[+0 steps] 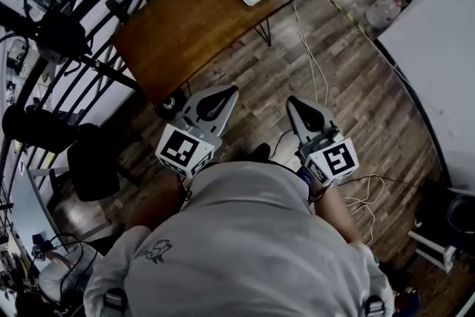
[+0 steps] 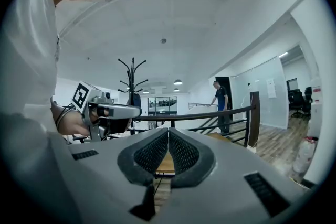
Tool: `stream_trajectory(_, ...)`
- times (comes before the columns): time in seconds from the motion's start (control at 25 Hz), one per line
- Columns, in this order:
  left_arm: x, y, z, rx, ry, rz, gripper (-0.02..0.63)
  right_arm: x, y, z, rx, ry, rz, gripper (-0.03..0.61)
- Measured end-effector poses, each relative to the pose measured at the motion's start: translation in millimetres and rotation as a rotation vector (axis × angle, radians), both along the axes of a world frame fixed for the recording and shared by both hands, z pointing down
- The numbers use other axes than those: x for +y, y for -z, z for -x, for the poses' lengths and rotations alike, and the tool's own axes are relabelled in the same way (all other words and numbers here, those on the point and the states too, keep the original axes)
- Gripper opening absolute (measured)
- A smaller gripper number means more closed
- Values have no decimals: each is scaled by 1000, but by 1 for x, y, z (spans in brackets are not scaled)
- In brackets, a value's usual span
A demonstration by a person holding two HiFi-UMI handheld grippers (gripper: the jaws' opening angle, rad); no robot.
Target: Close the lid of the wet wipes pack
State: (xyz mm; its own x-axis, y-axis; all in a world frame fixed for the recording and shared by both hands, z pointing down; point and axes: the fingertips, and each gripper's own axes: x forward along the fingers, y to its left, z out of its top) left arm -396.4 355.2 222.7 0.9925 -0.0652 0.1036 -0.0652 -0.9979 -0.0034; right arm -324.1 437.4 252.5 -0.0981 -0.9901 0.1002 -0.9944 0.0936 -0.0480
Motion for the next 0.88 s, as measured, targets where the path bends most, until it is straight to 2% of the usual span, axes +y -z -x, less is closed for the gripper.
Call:
stream_trajectory(0.16, -3, -1, -37, -3, 6, 9, 12, 3, 0, -38, -5, -5, 0, 34)
stream_trajectory(0.4, -12, -11, -73, -32, -12, 42, 12, -1, -3, -73, -28, -23, -1, 34)
stream_trajectory(0.72, -40, -16, -110, -24, -35, 54, 12, -18, -7, -108, -22, -58, 18, 34)
stream_trajectory(0.88, -69, -20, -124, -36, -36, 35, 12, -43, -12, -127, -32, -74, 30, 34)
